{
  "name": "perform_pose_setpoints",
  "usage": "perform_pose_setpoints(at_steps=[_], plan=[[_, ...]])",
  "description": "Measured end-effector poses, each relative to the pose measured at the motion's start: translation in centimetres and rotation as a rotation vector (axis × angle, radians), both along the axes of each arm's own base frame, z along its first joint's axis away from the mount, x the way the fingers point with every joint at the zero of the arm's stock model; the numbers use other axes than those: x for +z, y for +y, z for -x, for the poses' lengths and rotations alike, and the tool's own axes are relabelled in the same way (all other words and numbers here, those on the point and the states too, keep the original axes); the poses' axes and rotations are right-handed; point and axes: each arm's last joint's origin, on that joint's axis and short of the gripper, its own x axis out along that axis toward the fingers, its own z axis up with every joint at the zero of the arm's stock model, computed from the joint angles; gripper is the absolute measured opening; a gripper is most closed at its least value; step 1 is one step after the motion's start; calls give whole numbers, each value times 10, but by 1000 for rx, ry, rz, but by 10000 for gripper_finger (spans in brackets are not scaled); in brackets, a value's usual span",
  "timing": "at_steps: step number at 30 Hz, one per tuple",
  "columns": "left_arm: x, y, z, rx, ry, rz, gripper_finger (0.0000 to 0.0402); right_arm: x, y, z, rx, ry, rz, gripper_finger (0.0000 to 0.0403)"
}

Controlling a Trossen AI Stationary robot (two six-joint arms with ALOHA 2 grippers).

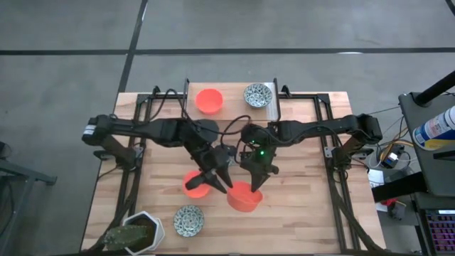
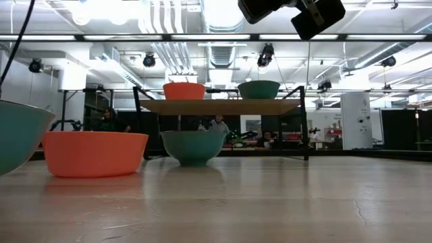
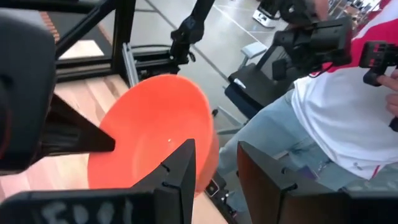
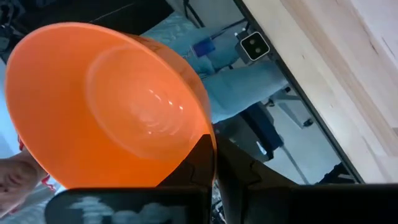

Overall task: Pick & Place Mini bowls
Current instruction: Stack the right orange bowl on top of the orange bowl on the shelf

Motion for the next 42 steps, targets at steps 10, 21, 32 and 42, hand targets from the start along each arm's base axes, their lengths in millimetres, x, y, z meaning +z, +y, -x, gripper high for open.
perform_pose_setpoints(at_steps=[10,21,32,42], plan=[[-4,-5,-3,-8,18,0,110,0,-5,-1,-11,-13,4,8],[-8,-10,-3,27,2,-52,110,3,-13,-4,-30,-49,-12,8],[-9,-10,-3,19,15,-46,15,4,-14,-5,-31,-65,-9,8],[-13,-11,-2,-18,69,0,1,6,-17,-9,-73,-179,93,50]])
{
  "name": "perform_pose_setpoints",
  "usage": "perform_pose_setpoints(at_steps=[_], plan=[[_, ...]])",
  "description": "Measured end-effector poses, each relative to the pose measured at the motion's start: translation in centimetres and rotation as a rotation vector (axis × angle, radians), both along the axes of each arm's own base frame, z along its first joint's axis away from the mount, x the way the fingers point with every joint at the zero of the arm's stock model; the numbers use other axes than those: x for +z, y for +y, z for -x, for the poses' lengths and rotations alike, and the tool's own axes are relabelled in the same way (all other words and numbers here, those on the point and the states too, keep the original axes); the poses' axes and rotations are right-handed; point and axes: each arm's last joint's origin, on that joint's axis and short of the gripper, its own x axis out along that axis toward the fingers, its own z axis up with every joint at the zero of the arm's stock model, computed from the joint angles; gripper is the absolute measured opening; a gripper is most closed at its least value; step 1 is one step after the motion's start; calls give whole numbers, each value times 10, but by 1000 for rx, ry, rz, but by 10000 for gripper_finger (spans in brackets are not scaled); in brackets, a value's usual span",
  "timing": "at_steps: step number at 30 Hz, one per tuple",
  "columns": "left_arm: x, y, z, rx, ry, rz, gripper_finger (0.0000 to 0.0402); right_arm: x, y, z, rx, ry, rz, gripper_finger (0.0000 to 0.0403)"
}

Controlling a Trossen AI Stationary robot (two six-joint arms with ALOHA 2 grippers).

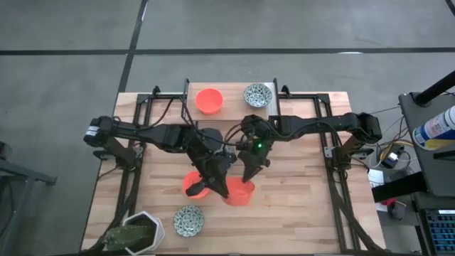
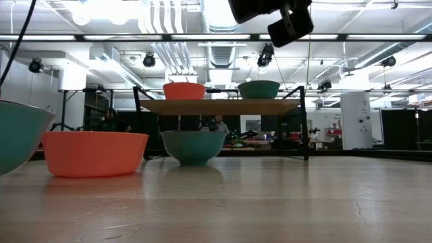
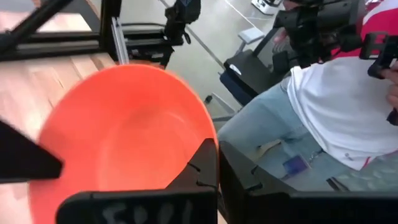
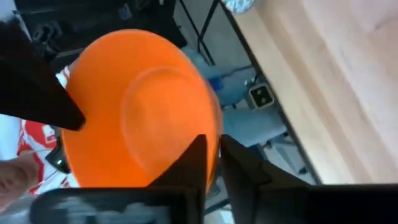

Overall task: Pick & Place Mini bowls
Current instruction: Stack the right orange bowl on top of the orange bowl on the shelf

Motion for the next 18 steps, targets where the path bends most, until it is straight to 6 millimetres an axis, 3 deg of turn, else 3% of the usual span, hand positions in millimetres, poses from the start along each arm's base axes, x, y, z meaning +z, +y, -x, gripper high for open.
perform_pose_setpoints(at_steps=[10,18], plan=[[-8,2,8,-6,125,-15,0,-3,-14,-2,-141,-39,164,186],[-25,10,19,159,306,-207,0,0,-38,0,-272,-70,278,230]])
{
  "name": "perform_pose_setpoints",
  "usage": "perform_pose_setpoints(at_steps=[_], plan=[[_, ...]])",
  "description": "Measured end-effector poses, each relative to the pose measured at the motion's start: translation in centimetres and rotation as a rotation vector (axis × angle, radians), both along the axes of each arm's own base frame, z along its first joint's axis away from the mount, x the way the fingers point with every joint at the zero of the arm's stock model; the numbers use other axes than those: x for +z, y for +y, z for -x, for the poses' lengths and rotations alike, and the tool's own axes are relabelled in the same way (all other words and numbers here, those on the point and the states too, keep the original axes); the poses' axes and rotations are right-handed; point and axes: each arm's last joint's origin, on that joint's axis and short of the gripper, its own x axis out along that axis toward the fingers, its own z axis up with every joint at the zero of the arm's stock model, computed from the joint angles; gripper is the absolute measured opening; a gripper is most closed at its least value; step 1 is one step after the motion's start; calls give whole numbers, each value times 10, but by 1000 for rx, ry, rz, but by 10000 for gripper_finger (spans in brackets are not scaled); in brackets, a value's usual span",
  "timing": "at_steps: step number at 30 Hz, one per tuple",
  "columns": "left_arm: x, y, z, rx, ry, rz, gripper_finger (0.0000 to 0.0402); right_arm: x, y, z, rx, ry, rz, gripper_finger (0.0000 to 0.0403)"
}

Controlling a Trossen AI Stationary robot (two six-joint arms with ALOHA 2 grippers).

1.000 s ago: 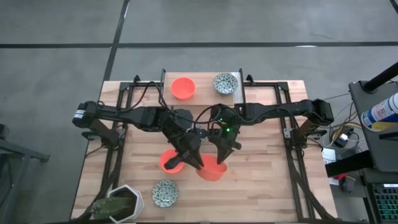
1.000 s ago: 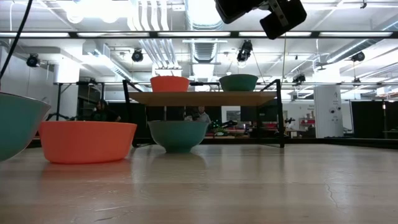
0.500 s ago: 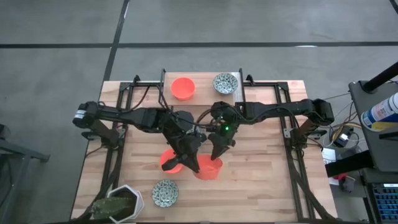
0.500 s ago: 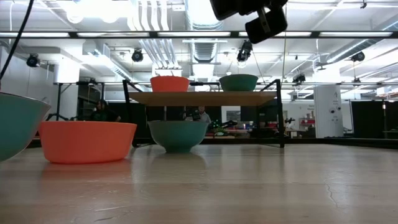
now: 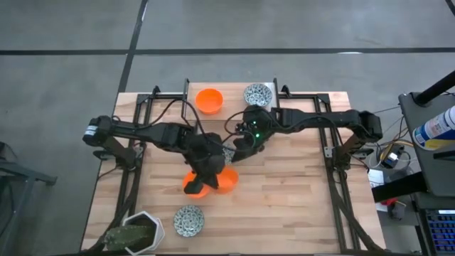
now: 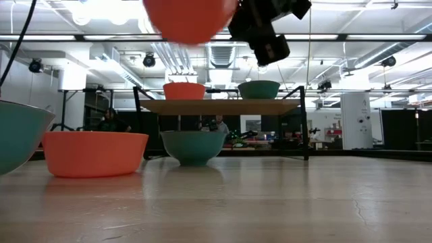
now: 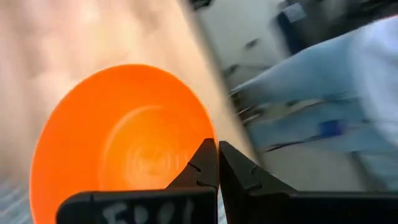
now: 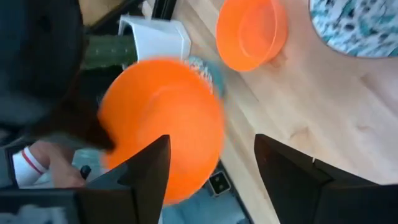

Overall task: Pick & Place Mini bowls
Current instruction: Stack the right orange bowl on top of the orange bowl on the shelf

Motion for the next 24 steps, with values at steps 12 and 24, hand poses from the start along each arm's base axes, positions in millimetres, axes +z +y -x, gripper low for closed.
perform_pose_setpoints(at_steps=[12,24], plan=[[7,33,33,371,62,-589,0,24,-2,15,-45,-90,98,237],[27,106,43,731,4,-707,0,42,3,27,-108,-160,218,236]])
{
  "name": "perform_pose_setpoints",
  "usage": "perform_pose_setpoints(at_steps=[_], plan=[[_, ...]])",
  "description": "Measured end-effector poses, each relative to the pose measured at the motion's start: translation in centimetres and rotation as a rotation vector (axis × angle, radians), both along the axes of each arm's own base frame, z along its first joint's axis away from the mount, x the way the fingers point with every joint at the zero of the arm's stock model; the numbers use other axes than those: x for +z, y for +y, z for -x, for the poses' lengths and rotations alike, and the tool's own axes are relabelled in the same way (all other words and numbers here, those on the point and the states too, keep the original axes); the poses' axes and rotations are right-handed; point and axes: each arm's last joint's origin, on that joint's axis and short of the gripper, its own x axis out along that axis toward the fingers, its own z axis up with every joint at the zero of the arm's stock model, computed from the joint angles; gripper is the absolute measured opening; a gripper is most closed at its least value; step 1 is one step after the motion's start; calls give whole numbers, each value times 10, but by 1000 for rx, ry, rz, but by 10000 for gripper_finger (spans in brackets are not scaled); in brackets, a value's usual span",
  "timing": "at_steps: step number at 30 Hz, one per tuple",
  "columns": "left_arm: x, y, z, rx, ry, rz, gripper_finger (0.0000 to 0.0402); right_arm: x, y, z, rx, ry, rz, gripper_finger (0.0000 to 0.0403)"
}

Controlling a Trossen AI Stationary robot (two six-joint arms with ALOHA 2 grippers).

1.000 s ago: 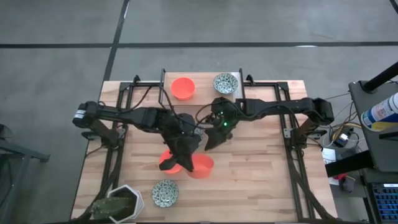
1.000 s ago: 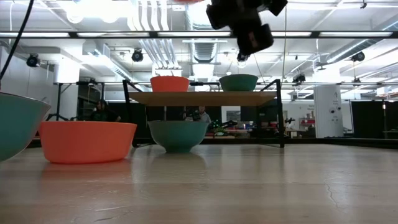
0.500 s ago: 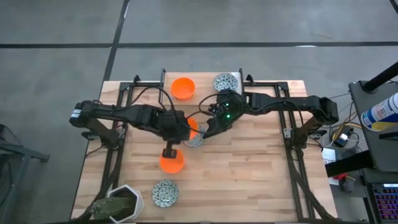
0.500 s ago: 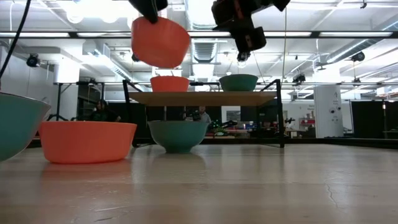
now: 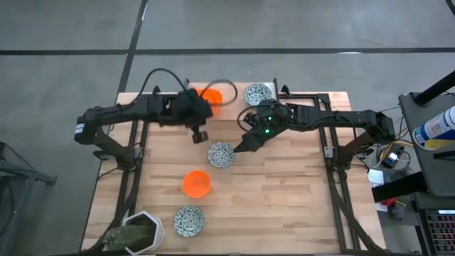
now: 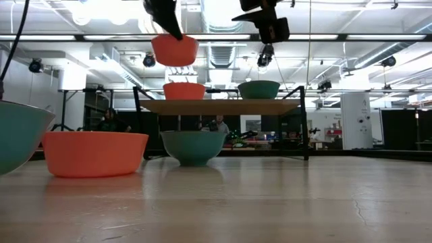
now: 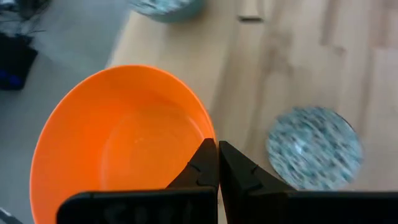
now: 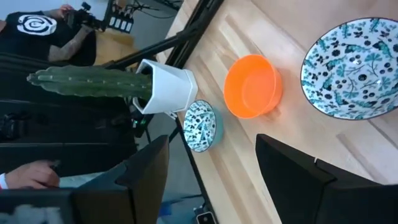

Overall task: Pick & Place Mini bowls
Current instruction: Stack the right orange bowl on top of the orange bowl on the shelf

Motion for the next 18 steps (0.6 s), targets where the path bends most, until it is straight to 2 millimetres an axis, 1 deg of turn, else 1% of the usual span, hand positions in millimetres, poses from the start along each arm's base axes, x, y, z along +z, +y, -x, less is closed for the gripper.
perform_pose_setpoints(at_steps=[5,8,13,18], plan=[[4,29,-4,69,-87,-10,0,0,3,-1,-10,-2,29,237],[2,41,-6,60,-98,22,0,0,4,-1,-15,-2,37,235],[-13,54,-17,81,-53,35,0,0,5,-1,-15,-6,39,237],[-25,58,-28,84,-11,45,0,1,5,-1,-16,-13,40,237]])
